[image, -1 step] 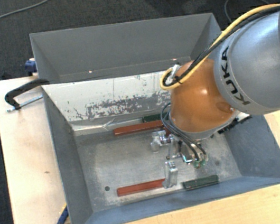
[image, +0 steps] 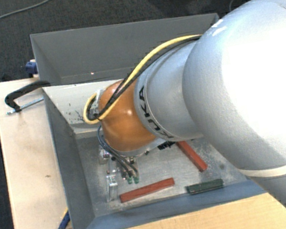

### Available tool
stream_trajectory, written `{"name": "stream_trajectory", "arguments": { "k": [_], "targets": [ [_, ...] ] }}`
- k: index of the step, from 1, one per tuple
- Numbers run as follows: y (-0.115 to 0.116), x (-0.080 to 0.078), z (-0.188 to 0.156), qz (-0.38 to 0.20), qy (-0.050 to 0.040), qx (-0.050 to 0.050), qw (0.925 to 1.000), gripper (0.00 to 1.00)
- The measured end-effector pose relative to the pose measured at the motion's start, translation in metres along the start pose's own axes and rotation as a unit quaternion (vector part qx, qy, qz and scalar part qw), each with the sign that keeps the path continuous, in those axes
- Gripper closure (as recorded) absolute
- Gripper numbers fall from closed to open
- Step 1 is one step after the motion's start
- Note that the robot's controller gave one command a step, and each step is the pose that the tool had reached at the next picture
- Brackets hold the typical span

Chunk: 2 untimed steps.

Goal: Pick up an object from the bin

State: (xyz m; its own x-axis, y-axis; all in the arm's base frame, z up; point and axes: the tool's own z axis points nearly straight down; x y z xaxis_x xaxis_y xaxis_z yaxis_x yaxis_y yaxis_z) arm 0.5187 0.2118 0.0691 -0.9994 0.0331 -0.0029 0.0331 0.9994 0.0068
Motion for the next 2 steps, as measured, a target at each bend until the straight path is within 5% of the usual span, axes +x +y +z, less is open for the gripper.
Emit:
{"name": "stream_trajectory", "arguments": {
  "k": [1, 2],
  "targets": [
    [-0.084, -0.012, -0.005, -0.015, 0.0009, 0.005, 0.9999, 0.0],
    [-0.139, 0.018, -0.08, -0.092, -0.0016, 0.004, 0.9958, 0.0]
  ]
}}
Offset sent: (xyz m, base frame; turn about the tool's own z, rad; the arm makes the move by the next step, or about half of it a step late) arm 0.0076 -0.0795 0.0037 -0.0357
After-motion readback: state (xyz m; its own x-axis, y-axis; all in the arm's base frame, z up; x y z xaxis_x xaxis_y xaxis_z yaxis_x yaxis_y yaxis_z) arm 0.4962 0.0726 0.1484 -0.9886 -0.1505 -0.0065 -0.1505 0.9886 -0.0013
